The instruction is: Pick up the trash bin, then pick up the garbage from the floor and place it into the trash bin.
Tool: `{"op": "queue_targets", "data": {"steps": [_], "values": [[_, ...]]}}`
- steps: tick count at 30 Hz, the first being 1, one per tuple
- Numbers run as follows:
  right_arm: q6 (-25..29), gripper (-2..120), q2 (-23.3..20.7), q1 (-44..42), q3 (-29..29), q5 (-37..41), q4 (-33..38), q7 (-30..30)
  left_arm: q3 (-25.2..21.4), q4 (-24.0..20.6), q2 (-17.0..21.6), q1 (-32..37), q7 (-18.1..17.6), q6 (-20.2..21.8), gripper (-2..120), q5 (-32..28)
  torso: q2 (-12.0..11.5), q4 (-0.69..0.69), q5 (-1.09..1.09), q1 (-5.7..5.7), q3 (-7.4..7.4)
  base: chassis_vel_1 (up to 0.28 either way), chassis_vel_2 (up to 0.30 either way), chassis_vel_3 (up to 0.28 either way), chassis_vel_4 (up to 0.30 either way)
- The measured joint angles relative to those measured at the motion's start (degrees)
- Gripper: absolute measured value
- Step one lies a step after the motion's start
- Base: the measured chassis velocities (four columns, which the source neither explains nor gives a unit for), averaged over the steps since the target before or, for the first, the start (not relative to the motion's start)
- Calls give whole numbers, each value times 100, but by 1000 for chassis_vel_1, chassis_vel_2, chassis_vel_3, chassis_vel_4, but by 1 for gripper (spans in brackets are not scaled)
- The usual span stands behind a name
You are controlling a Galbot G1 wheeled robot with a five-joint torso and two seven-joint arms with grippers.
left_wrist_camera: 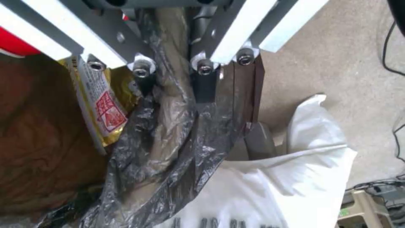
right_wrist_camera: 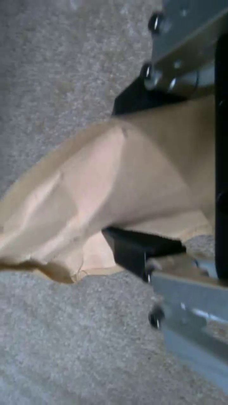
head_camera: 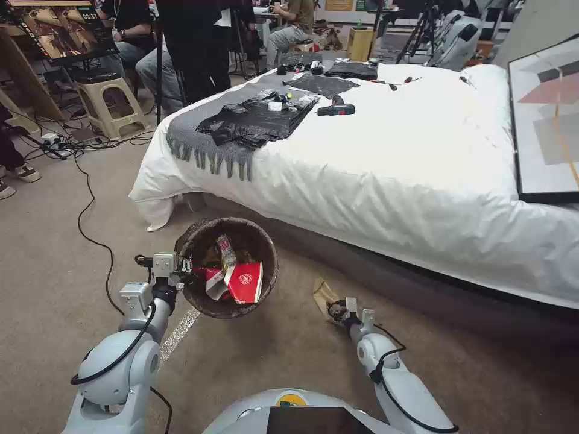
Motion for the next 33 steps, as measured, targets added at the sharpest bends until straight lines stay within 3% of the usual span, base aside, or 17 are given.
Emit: {"op": "queue_targets", "data": {"steps": [10,11,14,25,33], "values": [[240,14,-37,-220,98,-694,303,-11,39,40,-2,-23,-2,0,3,10,0,1,1,0,0,0,0,0,0],[217,6,-72,-399,246,-953,588,-351,35,40,11,-23,-4,0,3,7,0,0,0,0,0,0,0,0,0],[216,0,-119,-590,368,-1230,889,-674,29,40,25,-23,-6,8,3,3,0,-2,-1,0,0,0,0,0,0],[125,0,-261,-1310,729,-1307,2876,-457,51,6,44,-18,-25,53,3,-22,0,0,0,0,0,0,0,0,0],[-11,0,-431,-1729,659,-1147,4098,-325,96,8,50,-27,-39,84,3,-29,0,0,0,0,0,0,0,0,0]]}}
